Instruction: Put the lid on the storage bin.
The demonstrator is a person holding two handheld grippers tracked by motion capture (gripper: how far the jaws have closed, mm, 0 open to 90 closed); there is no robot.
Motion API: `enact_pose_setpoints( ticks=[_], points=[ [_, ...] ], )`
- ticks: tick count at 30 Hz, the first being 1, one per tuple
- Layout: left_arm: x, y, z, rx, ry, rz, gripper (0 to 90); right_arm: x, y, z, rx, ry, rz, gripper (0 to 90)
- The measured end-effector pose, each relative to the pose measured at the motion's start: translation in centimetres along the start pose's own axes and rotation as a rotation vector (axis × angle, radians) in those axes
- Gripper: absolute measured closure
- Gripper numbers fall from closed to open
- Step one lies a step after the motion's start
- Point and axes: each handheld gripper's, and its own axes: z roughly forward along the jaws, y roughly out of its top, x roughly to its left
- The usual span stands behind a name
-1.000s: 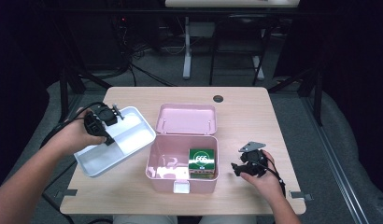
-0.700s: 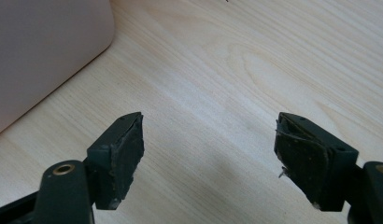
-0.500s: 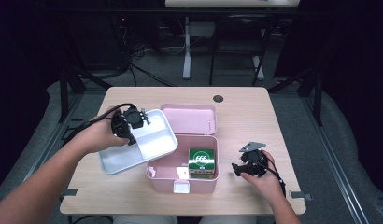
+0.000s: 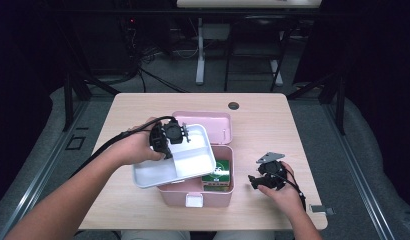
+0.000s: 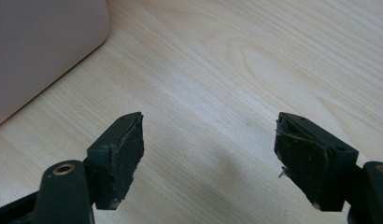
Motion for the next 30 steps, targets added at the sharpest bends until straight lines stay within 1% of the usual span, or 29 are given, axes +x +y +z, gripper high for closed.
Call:
enact_pose_setpoints(
  ticks=[1,2,3,4,5,6,7,8,9,11,12,13,15,18,21,23,24,30],
  points=[
    [-0.2,0.4,0.0,-0.001,-0.004,0.016,89.1,0.0,0.0,0.0,0.0,0.0,0.0,23.6],
    [-0.5,0.9,0.1,-0.015,-0.007,0.036,89.1,0.0,0.0,0.0,0.0,0.001,0.002,23.6],
    [-0.7,1.2,0.1,-0.019,-0.01,0.053,89.1,0.0,0.0,0.0,0.001,0.003,0.005,23.6],
    [-1.0,1.8,0.3,-0.02,-0.001,0.083,89.1,0.0,0.0,0.0,0.001,0.002,0.003,23.6],
    [-1.0,1.8,0.3,-0.02,-0.001,0.083,89.1,0.0,0.0,0.0,0.001,0.002,0.003,23.6],
    [-1.5,2.5,0.6,-0.025,0.003,0.125,89.1,0.0,-0.1,0.0,0.002,0.004,0.004,23.6],
    [-1.5,2.5,0.6,-0.025,0.003,0.125,89.1,0.0,-0.1,0.0,0.002,0.004,0.004,23.6],
    [-1.6,2.8,0.7,-0.036,-0.007,0.147,89.1,0.0,-0.1,0.1,0.003,0.004,0.006,23.6],
    [-1.7,3.0,0.7,-0.034,-0.022,0.158,89.1,0.0,-0.1,0.1,0.004,0.006,0.004,23.6],
    [-1.8,3.4,1.1,-0.046,-0.032,0.192,89.1,0.0,-0.2,0.2,0.005,0.006,-0.003,23.6],
    [-2.0,3.6,1.4,-0.037,-0.035,0.213,89.1,0.0,-0.2,0.2,0.006,0.005,-0.002,23.6],
    [-2.0,3.6,1.4,-0.037,-0.035,0.213,89.1,0.0,-0.2,0.2,0.006,0.005,-0.002,23.6],
    [-2.2,4.0,1.7,-0.029,-0.03,0.239,89.1,0.0,-0.2,0.2,0.006,0.006,-0.001,23.6],
    [-2.4,4.5,2.0,-0.039,-0.037,0.251,89.1,0.0,-0.1,0.2,0.009,0.007,-0.005,23.6],
    [-2.4,4.8,2.2,-0.046,-0.041,0.252,89.1,0.1,-0.1,0.2,0.01,0.01,-0.007,23.6],
    [-2.4,5.0,2.4,-0.044,-0.037,0.247,89.1,0.1,-0.1,0.2,0.009,0.009,-0.008,23.6],
    [-2.4,5.0,2.6,-0.038,-0.036,0.254,89.1,0.1,-0.1,0.2,0.009,0.01,-0.008,23.6],
    [-2.0,5.2,3.3,-0.029,-0.044,0.246,89.1,0.1,-0.1,0.3,0.01,0.01,-0.011,23.6]
  ],
)
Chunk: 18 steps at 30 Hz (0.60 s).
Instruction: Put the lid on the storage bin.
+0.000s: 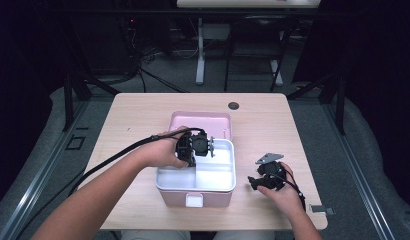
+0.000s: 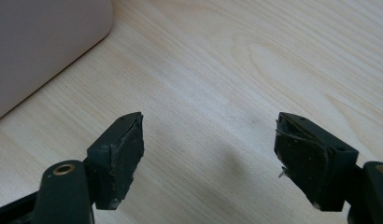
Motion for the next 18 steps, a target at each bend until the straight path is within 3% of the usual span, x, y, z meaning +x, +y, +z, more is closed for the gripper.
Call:
enact_pose_setpoints(
  ticks=[18],
  points=[
    [0.0,0.0,1.8,0.009,-0.026,0.003,88.7,0.0,0.0,0.0,-0.003,-0.001,0.001,23.6]
  ],
)
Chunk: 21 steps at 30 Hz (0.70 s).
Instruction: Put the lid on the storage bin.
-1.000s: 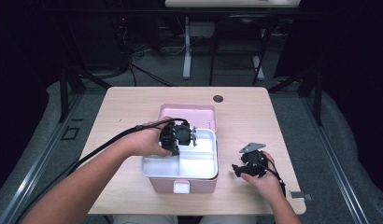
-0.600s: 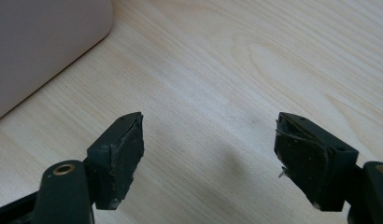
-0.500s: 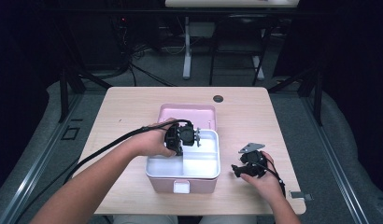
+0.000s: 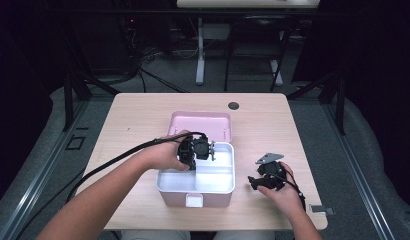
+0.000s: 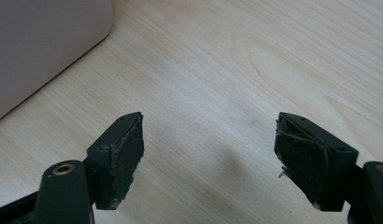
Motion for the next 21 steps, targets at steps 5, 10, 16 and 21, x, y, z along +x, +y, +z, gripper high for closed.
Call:
enact_pose_setpoints(
  ticks=[5,10,16,21],
  points=[
    [0.0,-0.1,0.2,-0.009,-0.001,-0.005,88.2,0.0,0.0,0.0,-0.002,0.001,0.004,23.6],
    [-0.2,-0.1,0.6,0.002,0.013,0.003,87.2,-0.1,0.1,-0.1,-0.027,-0.006,0.004,23.9],
    [-0.2,-0.1,0.8,-0.003,0.01,0.001,86.7,-0.4,0.6,0.0,-0.032,-0.008,0.018,23.9],
    [-0.2,-0.1,0.9,0.0,0.007,-0.001,86.7,-0.3,1.5,-0.4,-0.058,-0.033,-0.001,23.9]
  ],
)
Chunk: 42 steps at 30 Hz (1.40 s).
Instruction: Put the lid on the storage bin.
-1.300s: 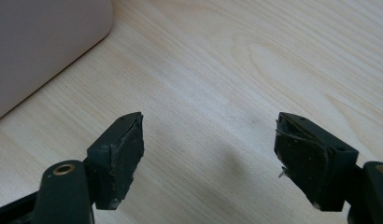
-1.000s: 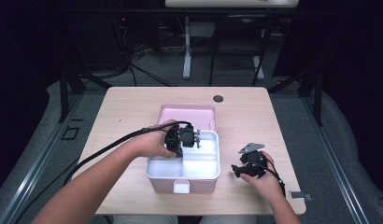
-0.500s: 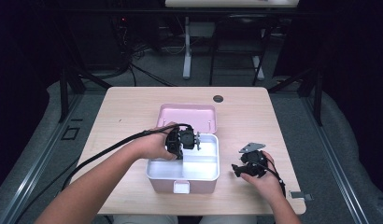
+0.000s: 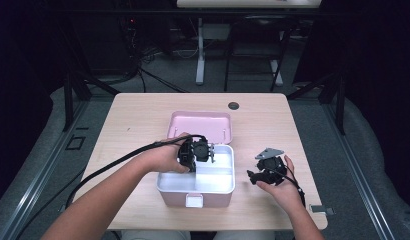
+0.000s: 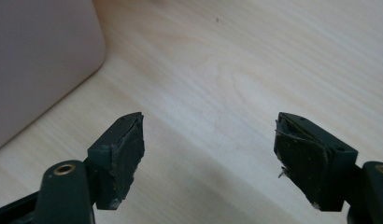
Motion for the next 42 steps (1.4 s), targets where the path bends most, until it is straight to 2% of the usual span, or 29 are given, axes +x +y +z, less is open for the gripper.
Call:
enact_pose_setpoints(
  ticks=[1,3,5,6,9,12,13,14,16,21,23,25,30,31,36,37,39,42],
  points=[
    [0.0,0.0,0.0,-0.001,0.0,-0.003,86.7,-0.1,0.6,-0.2,-0.015,0.019,0.023,27.5],
    [0.0,0.0,0.0,-0.001,0.0,-0.004,86.4,-0.3,0.8,-0.3,-0.025,0.033,0.034,30.8],
    [-0.1,0.1,0.0,0.005,0.009,-0.003,86.3,-0.6,1.5,-0.7,-0.06,0.03,0.053,33.0],
    [-0.2,0.1,0.0,0.005,0.011,-0.004,86.3,-0.6,1.5,-0.7,-0.06,0.03,0.053,33.0],
    [-0.2,0.1,0.0,0.006,0.016,-0.005,86.2,-0.8,2.6,-1.2,-0.055,0.045,0.103,33.0],
    [-0.2,0.1,0.0,0.006,0.013,-0.008,86.2,-0.9,3.3,-1.5,-0.06,0.052,0.119,33.0],
    [-0.1,0.1,0.1,0.002,0.008,-0.01,86.2,-1.0,3.5,-1.6,-0.064,0.061,0.128,33.9],
    [-0.1,0.1,0.1,0.001,0.005,-0.01,86.3,-1.1,4.0,-1.8,-0.065,0.1,0.142,38.3],
    [-0.1,0.1,0.1,0.001,0.004,-0.01,86.3,-1.2,4.6,-2.0,-0.049,0.134,0.157,38.1],
    [0.0,0.0,0.0,0.0,0.001,-0.009,86.3,-1.3,6.5,-2.8,-0.042,0.119,0.17,43.1],
    [0.0,0.0,0.1,-0.002,0.001,-0.009,86.3,-1.4,7.3,-3.4,-0.061,0.111,0.186,44.8],
    [-0.1,0.1,0.1,0.0,0.003,-0.009,86.3,-1.1,8.5,-4.1,-0.121,0.088,0.193,45.9],
    [-0.1,0.1,0.1,0.001,0.007,-0.009,86.2,-0.6,10.1,-4.4,-0.143,0.061,0.169,49.1],
    [-0.1,0.1,0.1,0.001,0.006,-0.01,86.3,-0.5,10.8,-4.2,-0.127,0.079,0.184,50.9],
    [0.0,0.1,0.0,0.005,-0.004,-0.014,86.3,-0.7,12.0,-3.6,-0.1,0.097,0.2,52.2],
    [0.0,0.1,0.1,0.004,-0.004,-0.015,86.4,-1.0,12.6,-3.1,-0.082,0.094,0.201,52.2],
    [0.0,0.1,0.1,0.004,-0.004,-0.015,86.4,-1.0,12.8,-3.0,-0.077,0.095,0.205,52.2],
    [0.0,0.1,0.1,0.002,-0.005,-0.015,86.4,-1.4,13.6,-1.9,-0.06,0.083,0.205,51.3]
  ],
)
